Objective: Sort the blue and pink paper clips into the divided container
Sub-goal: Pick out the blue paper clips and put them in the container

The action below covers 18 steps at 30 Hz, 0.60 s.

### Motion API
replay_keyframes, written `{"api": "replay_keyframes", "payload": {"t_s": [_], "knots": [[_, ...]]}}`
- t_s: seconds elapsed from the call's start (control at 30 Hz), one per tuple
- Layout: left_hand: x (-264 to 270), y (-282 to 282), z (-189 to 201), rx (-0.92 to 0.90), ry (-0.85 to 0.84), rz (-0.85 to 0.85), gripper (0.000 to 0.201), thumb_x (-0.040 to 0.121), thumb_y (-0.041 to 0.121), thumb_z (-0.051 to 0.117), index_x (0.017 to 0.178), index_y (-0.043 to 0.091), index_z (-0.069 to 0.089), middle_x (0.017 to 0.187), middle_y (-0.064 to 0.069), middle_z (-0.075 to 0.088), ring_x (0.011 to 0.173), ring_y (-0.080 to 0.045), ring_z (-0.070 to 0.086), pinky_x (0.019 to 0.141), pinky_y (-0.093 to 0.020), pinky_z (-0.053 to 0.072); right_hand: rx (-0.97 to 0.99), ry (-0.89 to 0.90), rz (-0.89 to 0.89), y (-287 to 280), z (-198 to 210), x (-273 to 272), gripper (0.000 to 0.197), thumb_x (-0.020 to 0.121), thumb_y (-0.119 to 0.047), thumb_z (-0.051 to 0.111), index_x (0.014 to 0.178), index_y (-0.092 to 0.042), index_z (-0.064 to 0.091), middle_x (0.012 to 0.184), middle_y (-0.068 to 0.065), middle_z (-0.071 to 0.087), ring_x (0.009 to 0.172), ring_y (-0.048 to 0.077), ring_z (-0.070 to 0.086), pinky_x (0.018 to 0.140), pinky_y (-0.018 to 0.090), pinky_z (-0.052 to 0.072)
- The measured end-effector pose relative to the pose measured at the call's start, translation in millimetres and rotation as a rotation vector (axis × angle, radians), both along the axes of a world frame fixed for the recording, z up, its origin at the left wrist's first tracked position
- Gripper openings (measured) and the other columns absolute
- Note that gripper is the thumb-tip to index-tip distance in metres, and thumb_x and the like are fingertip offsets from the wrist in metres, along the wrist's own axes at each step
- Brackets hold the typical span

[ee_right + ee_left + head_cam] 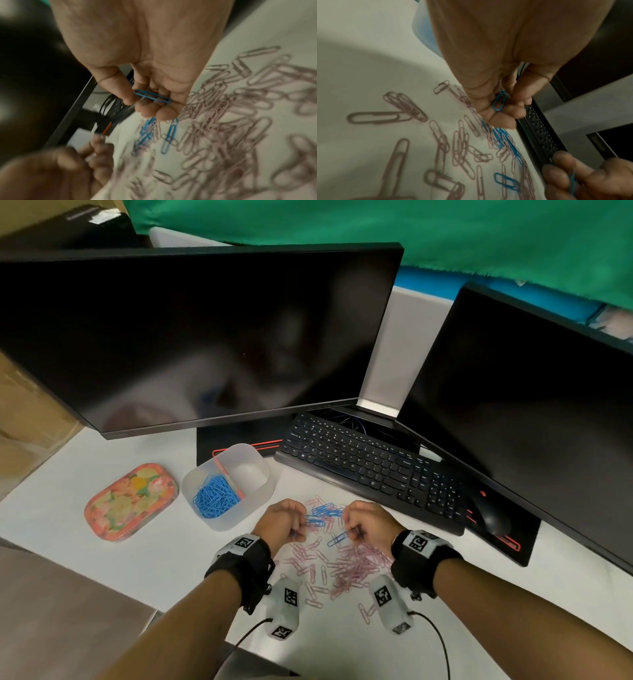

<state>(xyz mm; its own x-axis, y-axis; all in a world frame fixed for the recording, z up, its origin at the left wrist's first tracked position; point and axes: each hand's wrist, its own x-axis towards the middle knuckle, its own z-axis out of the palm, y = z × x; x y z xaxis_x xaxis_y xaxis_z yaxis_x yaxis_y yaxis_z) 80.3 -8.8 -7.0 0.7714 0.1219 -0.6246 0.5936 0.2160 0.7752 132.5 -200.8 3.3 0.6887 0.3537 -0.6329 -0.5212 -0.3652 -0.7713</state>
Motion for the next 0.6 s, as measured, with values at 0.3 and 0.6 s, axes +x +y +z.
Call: {"api": "replay_keyframes", "payload": {"t_s": [0.3,0.6], "knots": [[21,-6,-3,0.775,-0.031,-0.339,0.015,0.083,0.008,0.059,0.081,0.022,0.063,0.078,0.005,0.059,0.076,-0.014,0.057,0.064,-0.022,0.043,-0.510,-0.723,0.775,8,-16,-15,0.027,0.082,0.002,0.049,0.100,-0.016,0.059,0.108,0.003,0.057,0.090,0.025,0.059,0.077,0.027,0.048],[26,-6,-10,1.080,-0.095,-0.746,0.012,0.083,0.015,0.057,0.083,0.024,0.066,0.099,0.000,0.059,0.088,-0.020,0.058,0.077,-0.029,0.051,-0.561,-0.652,0.785,8,-20,-16,0.031,0.084,0.004,0.047,0.106,-0.016,0.057,0.109,0.006,0.054,0.091,0.028,0.059,0.078,0.032,0.050]]}}
